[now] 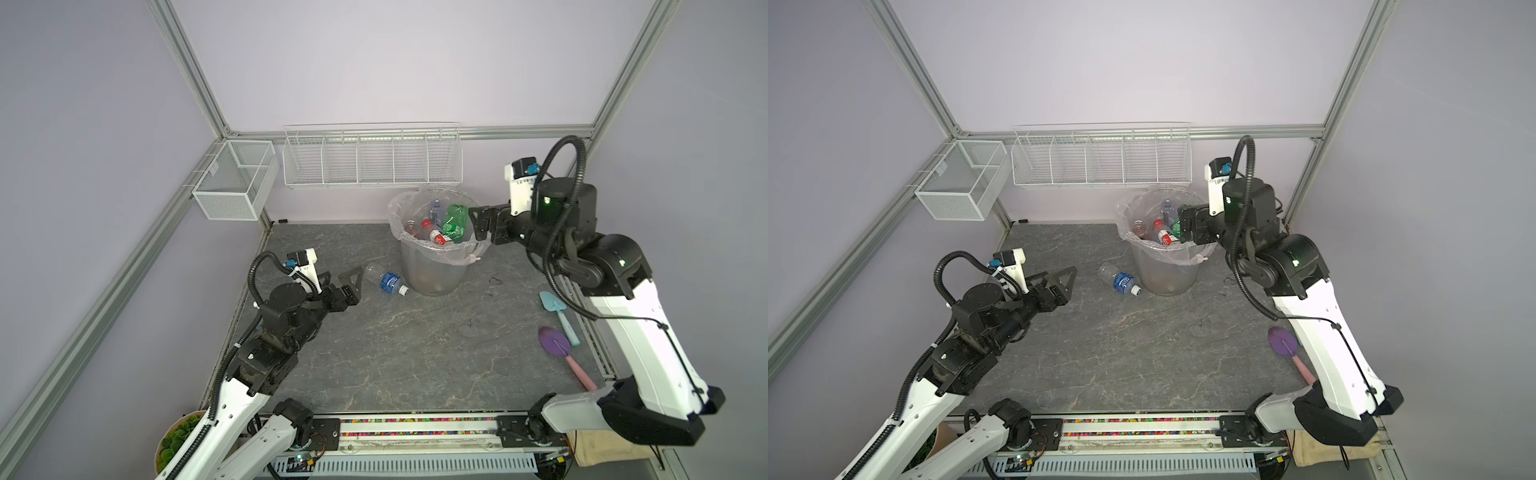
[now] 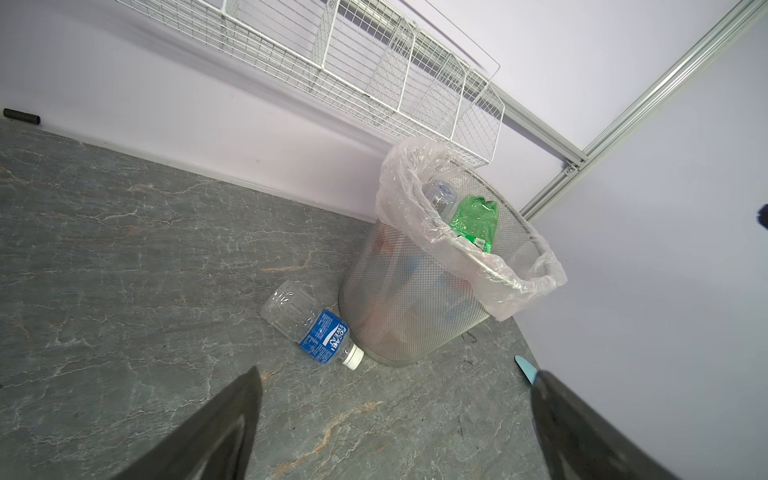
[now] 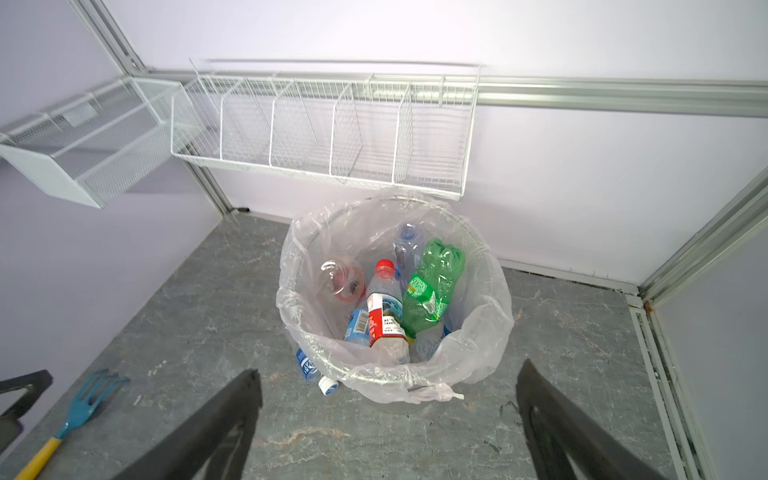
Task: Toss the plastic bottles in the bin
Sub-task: 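Open the right gripper above the bin to drop the red-label bottle, then withdraw the right gripper while the left gripper reaches toward the blue-label bottle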
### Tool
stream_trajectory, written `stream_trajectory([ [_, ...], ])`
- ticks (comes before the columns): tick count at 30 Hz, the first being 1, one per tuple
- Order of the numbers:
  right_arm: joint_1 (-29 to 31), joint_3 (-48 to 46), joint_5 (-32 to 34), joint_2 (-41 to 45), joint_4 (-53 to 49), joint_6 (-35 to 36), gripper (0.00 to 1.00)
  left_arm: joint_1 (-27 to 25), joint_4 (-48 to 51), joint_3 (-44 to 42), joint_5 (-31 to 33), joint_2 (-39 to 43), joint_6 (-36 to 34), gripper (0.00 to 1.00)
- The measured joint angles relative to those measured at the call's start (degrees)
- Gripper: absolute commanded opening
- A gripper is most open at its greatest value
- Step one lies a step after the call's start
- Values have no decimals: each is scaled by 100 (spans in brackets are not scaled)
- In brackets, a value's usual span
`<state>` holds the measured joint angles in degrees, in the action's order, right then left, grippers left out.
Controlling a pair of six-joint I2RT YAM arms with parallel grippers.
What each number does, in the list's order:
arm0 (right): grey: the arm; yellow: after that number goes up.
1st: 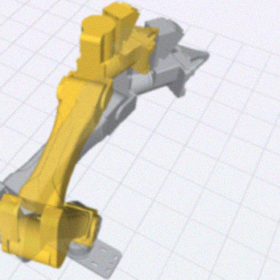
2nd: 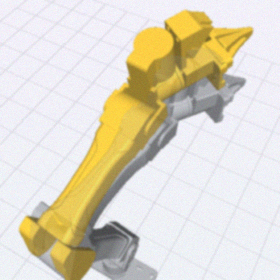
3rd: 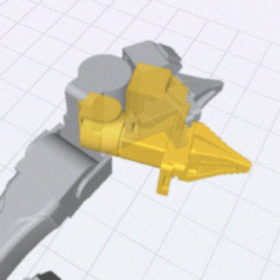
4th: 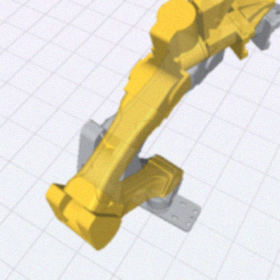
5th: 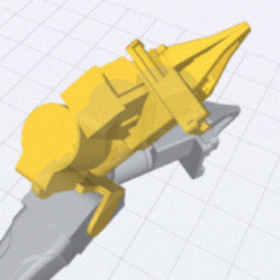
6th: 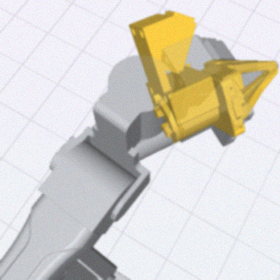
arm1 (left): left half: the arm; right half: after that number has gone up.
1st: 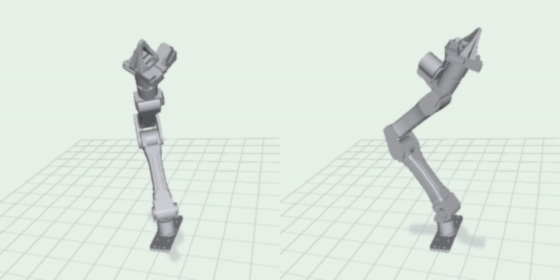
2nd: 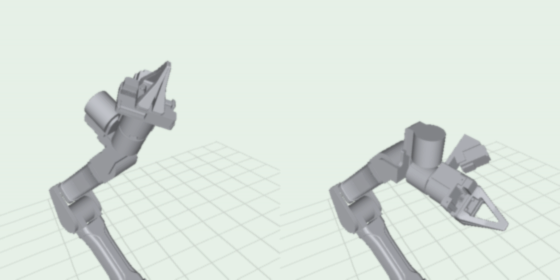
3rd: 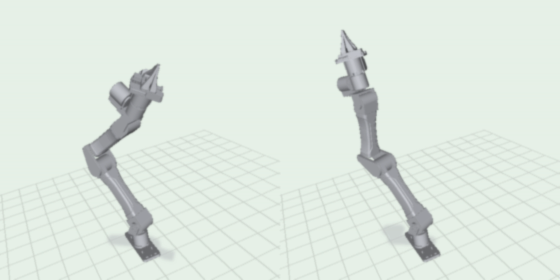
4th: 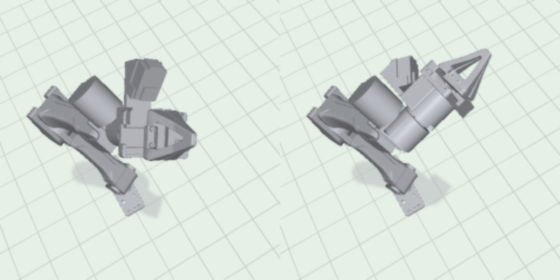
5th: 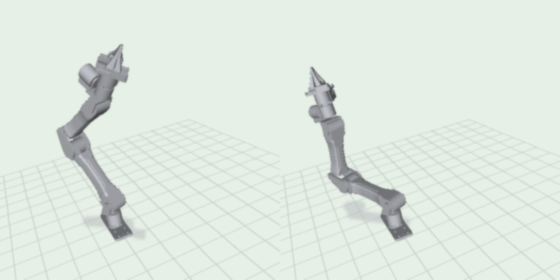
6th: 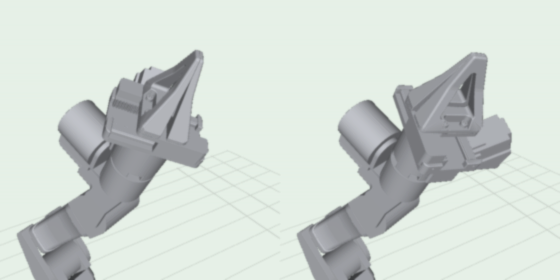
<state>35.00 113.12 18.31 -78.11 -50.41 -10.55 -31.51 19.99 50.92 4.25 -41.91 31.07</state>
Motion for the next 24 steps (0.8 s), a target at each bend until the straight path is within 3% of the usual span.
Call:
stream_trajectory([
  [7, 0, -662, -155, 116, 157, -107, 97, 0, 2, 2, -9, -341, 109, 100],
  [16, -11, -1200, -118, 380, 186, -234, 89, 48, 66, 107, -199, -1419, 501, 100],
  [24, -264, -1727, -35, 702, 181, -468, 89, 769, -173, 127, -763, -2352, 1152, 99],
])
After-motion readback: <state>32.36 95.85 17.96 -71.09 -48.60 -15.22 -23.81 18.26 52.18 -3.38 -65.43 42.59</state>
